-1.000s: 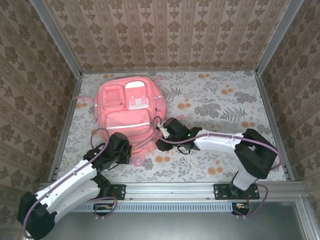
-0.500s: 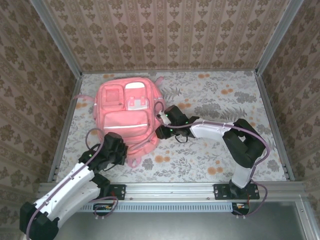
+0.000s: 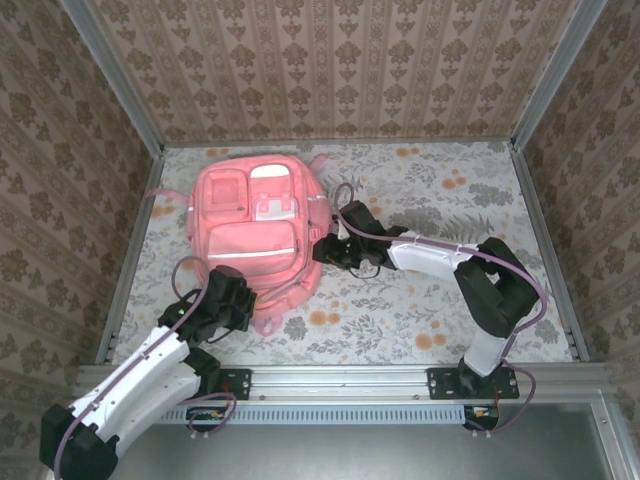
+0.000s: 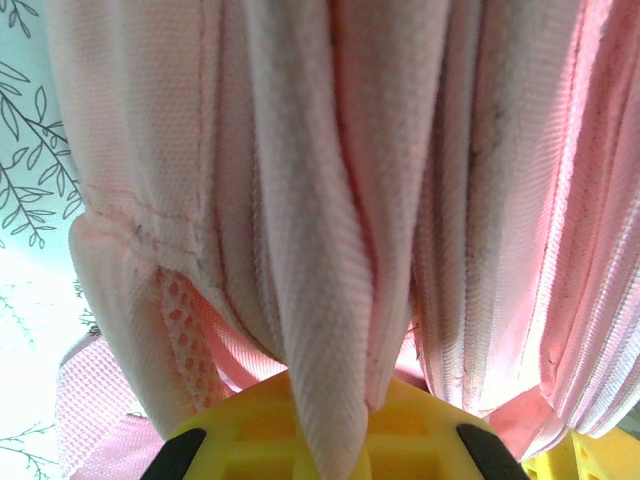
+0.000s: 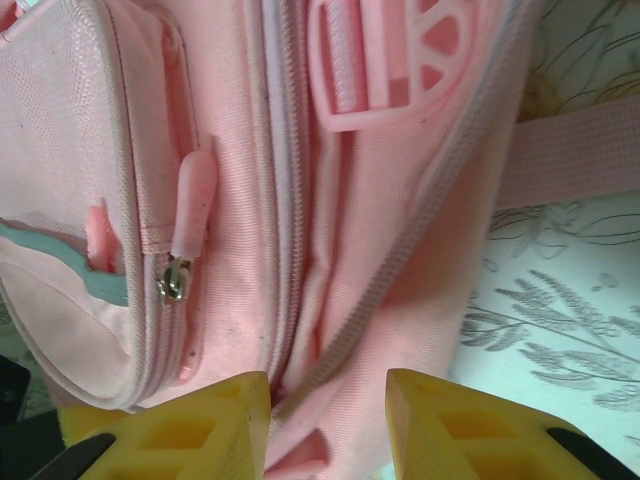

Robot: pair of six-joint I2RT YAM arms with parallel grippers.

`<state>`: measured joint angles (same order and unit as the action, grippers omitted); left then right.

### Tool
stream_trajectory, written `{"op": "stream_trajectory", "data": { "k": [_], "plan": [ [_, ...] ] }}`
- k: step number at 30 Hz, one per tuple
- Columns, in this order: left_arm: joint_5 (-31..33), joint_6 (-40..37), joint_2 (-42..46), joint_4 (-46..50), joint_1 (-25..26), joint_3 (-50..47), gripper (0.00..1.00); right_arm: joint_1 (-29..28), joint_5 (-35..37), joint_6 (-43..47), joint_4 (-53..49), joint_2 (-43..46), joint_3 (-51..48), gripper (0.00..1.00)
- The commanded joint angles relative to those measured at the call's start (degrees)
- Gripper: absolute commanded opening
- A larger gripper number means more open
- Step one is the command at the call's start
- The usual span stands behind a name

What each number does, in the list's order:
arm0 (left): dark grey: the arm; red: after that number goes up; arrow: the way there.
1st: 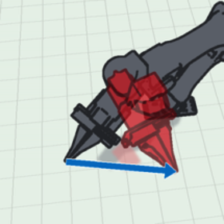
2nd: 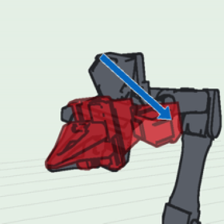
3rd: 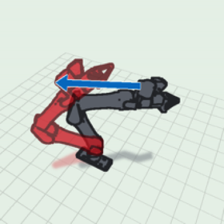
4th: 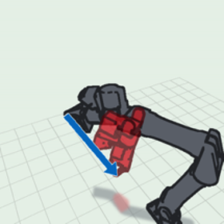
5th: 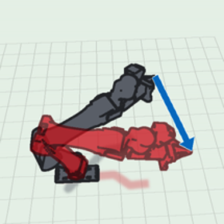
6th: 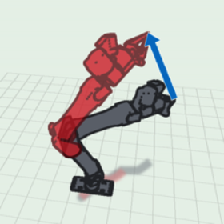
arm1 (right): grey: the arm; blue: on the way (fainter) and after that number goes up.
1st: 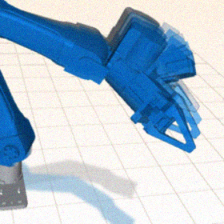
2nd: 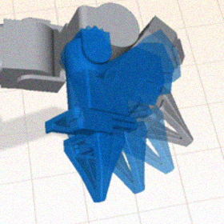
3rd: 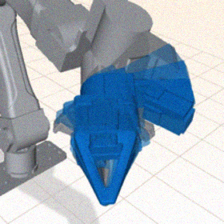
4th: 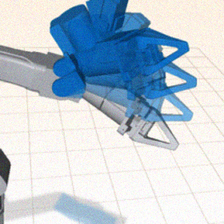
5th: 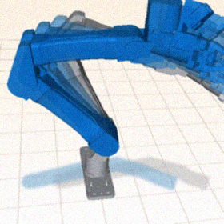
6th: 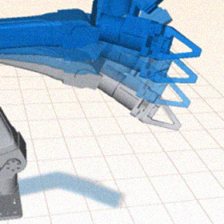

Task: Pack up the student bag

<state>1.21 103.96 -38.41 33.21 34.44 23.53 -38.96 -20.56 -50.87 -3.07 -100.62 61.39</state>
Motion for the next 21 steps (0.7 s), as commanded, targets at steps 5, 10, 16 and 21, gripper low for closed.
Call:
{"op": "stream_trajectory", "data": {
  "k": [5,10,16,21],
  "plan": [
    [0.63,-1.39,0.01,0.44,-0.44,-0.58,0.0,-0.59,-1.63,-5.76,0.2,-4.71,4.29,0.37],
    [0.56,-2.2,-0.12,-0.04,-0.44,-0.47,0.0,-0.46,-4.1,-8.26,3.56,-7.32,6.08,0.13],
    [0.69,-4.86,0.35,-0.1,-0.42,-0.11,0.0,-0.02,-4.83,-13.52,21.8,-4.3,3.13,0.0],
    [1.57,-6.02,1.83,2.49,-0.42,0.37,0.0,0.67,-7.04,-16.49,35.18,-2.99,4.13,0.0]
  ]
}}
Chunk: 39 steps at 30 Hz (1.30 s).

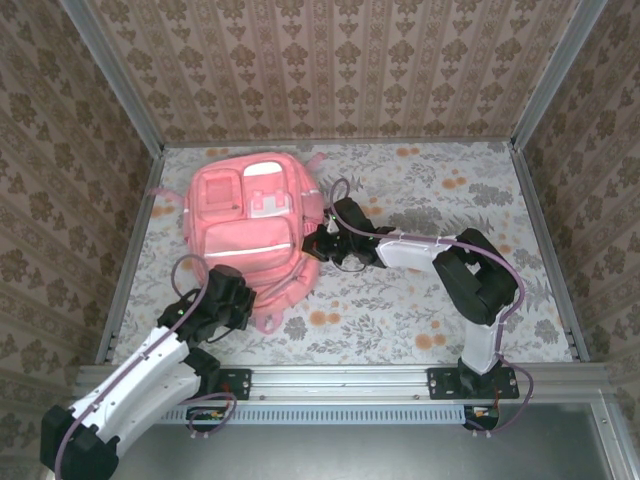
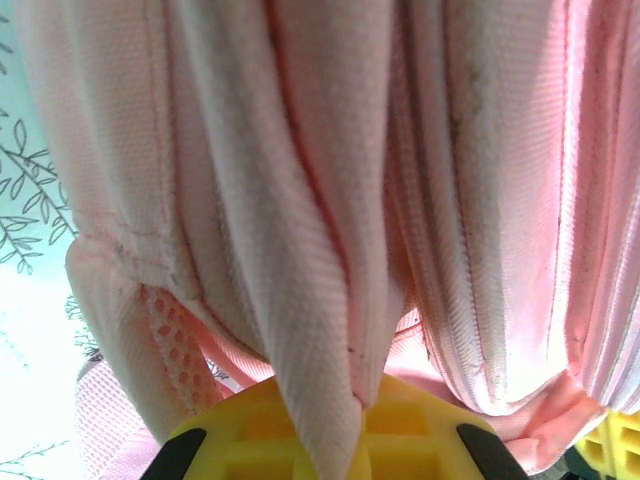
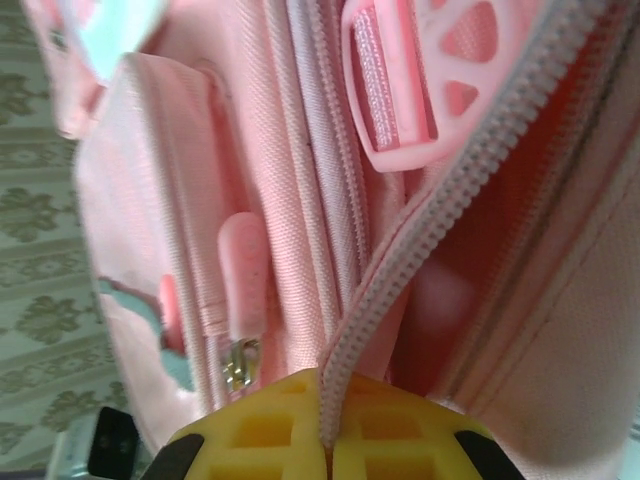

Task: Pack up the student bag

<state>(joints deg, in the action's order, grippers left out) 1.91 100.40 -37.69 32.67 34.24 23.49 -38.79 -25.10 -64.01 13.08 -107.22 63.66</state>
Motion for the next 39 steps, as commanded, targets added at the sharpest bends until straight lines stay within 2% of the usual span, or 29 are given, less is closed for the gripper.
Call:
{"op": "stream_trajectory", "data": {
  "k": [1,7,10,17,20,24,30,33,34,36,37,38,39],
  "plan": [
    [1.13,-2.4,1.59,3.83,-0.25,0.51,0.0,0.6,-3.04,-4.18,21.18,3.53,2.1,0.0],
    [2.24,-1.93,4.4,8.36,-0.58,0.47,0.0,1.78,-2.08,-7.58,31.16,5.79,-0.84,0.0],
    [2.26,-1.01,5.91,9.21,-0.85,-0.49,0.0,2.13,-1.44,-7.62,32.42,7.02,-2.81,0.0],
    [0.08,-3.22,5.35,5.65,-1.63,-1.07,0.0,3.1,-0.99,-13.4,45.22,4.31,-4.75,0.0],
    [-0.36,-5.49,5.18,3.4,-1.96,-0.44,0.0,3.22,-0.7,-13.64,45.76,2.21,-3.24,0.0],
    [-1.13,-8.3,7.36,6.66,-4.54,0.61,0.0,5.68,1.21,-12.71,45.09,2.89,-5.11,0.0],
    [-5.72,-7.72,9.04,5.34,-7.7,-2.36,0.0,7.92,-0.79,-8.71,40.17,7.38,-4.7,0.0],
    [-6.42,-8.56,7.3,2.32,-7.7,-1.99,0.0,7.72,-1.92,-4.7,30.94,8.98,-2.71,0.0],
    [-6.52,-8.84,6.26,1.57,-7.74,-1.34,0.0,7.55,-1.93,-3.63,28.01,9.07,-2.56,0.04],
    [-6.44,-9.77,4.08,0.58,-7.72,-0.08,0.0,7.58,-2.03,-2.17,23.9,8.88,-3.18,0.04],
    [-6.44,-10.08,3.11,0.26,-7.72,0.62,0.0,7.63,-2.31,-1.07,21.88,8.89,-3.81,0.11],
    [-6.57,-10.14,2.23,-0.4,-7.7,1.06,0.0,7.66,-2.1,0.51,17.95,9.24,-4.27,0.24],
    [-6.66,-10.14,1.66,-1.1,-7.76,1.44,0.0,7.66,-1.9,2.26,14.78,9.68,-4.74,0.3]
  ]
}}
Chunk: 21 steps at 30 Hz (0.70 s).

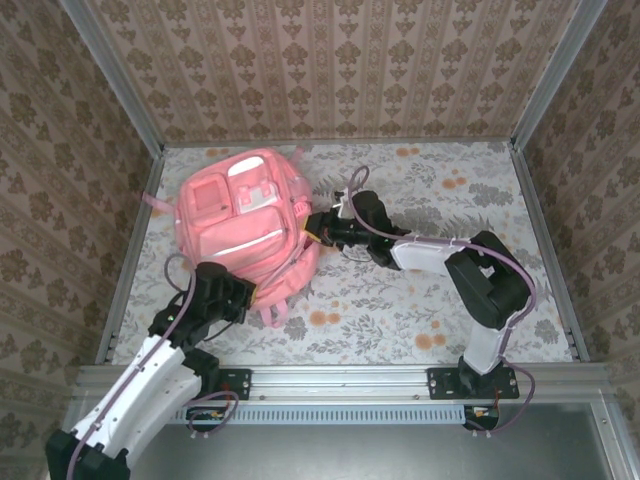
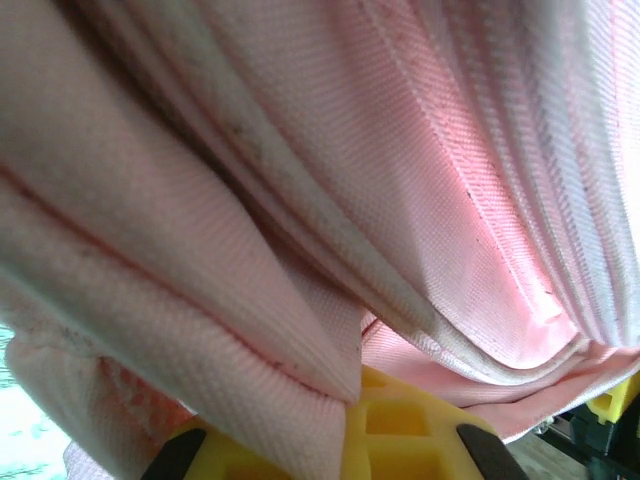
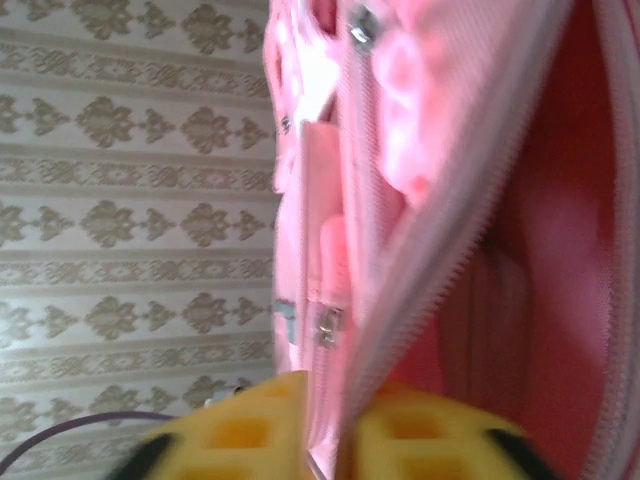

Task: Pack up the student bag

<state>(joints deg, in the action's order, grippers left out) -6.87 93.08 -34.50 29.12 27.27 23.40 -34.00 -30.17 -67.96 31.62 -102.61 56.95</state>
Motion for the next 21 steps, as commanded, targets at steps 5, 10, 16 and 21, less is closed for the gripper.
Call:
{"op": "stream_trajectory", "data": {
  "k": [5,10,16,21],
  "plan": [
    [2.63,-2.42,-3.75,1.1,-0.73,3.13,0.0,2.51,7.43,21.36,-20.44,12.02,-2.86,0.42],
    [2.59,-2.33,-4.56,0.08,-0.73,3.36,0.0,-0.35,9.75,37.51,-30.39,18.87,-5.55,0.42],
    [1.95,-2.29,-5.47,-0.34,-2.47,3.35,0.0,-8.44,13.11,49.19,-35.13,17.05,-4.46,0.43],
    [1.67,-2.05,-5.14,0.32,-2.63,3.17,0.0,-11.7,13.13,51.97,-34.74,11.84,-1.3,0.43]
  ]
}}
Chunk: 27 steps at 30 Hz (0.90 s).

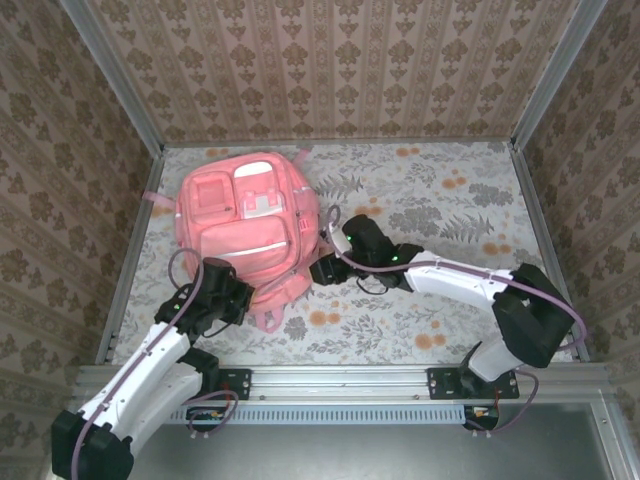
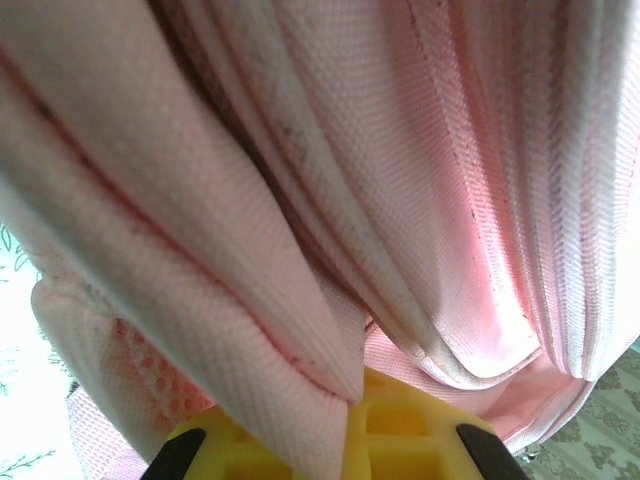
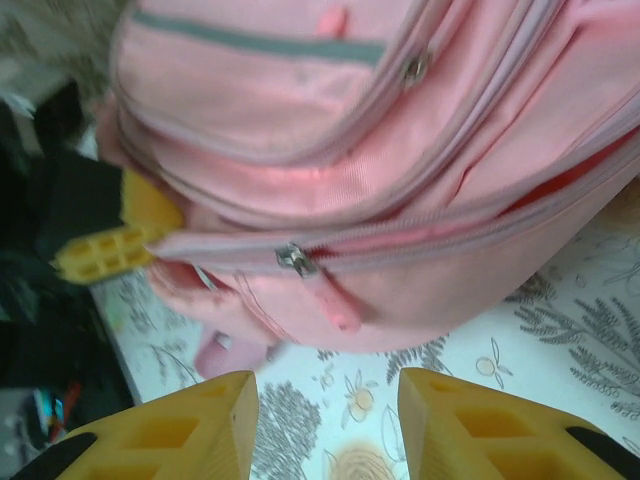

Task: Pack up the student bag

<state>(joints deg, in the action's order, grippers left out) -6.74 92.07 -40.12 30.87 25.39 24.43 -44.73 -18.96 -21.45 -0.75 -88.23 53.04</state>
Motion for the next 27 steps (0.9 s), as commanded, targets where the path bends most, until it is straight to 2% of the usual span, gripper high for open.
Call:
{"op": "stream_trajectory", "data": {
  "k": [1,13,22,27],
  "plan": [
    [1.43,-0.77,0.61,-1.42,-0.69,1.98,0.0,-1.54,1.9,6.0,-2.41,-3.75,3.64,0.43],
    [0.94,0.08,0.76,-1.69,-0.84,1.31,0.0,-4.65,0.5,8.26,-1.34,-13.91,10.76,0.42],
    [0.82,0.28,1.09,-1.52,-0.85,1.39,0.0,-4.59,1.67,8.97,-1.33,-16.07,10.6,0.42],
    [0.94,0.83,1.5,-1.58,-0.87,1.11,0.0,-4.58,2.14,8.8,-0.39,-16.56,10.07,0.32]
  ]
}}
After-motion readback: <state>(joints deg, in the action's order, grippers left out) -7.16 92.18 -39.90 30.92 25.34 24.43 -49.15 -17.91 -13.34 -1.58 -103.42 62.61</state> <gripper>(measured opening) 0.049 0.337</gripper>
